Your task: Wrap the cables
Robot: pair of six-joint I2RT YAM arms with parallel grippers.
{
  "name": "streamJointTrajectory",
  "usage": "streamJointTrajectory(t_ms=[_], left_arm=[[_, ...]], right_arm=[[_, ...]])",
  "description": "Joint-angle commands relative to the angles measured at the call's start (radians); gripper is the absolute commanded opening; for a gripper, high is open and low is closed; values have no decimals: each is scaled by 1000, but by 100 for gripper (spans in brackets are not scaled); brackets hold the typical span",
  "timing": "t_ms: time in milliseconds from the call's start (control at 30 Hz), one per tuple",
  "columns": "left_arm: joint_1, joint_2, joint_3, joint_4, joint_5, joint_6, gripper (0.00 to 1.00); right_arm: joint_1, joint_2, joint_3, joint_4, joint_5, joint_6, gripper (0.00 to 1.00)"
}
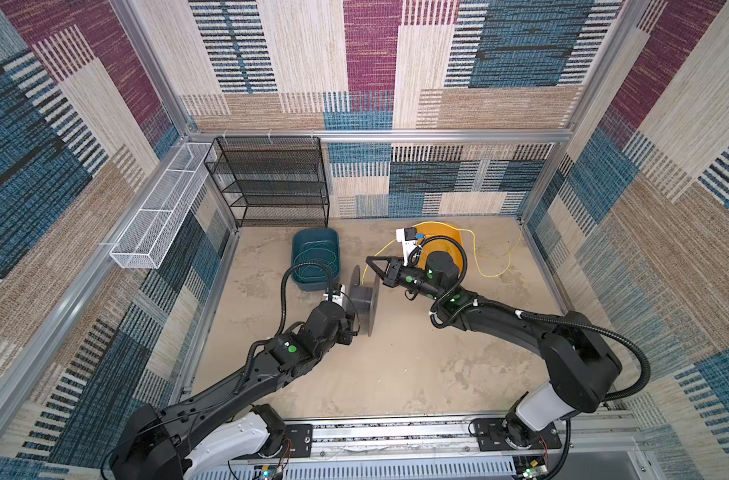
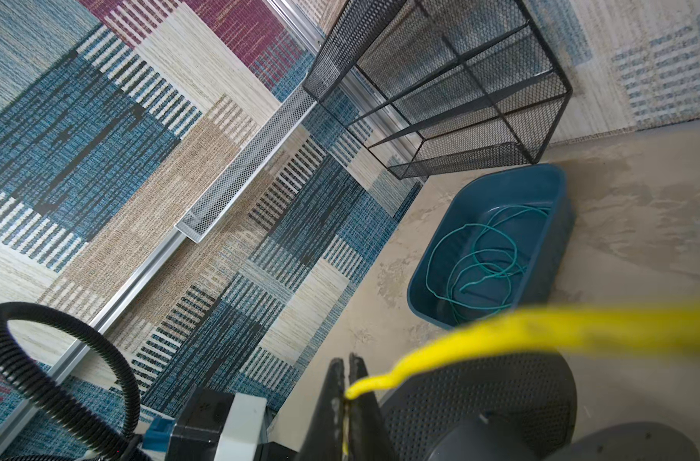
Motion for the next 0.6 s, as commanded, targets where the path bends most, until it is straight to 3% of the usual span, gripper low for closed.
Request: streamJointTrajectory(t_ms=[0,567], left_arm=[[23,-5,-28,136,132,31,47],[76,-99,-138,317,210,92,54]], right_arm=[[19,29,22,-1,-1,-27,0],[79,63,-20,-6,-54,-17,0]])
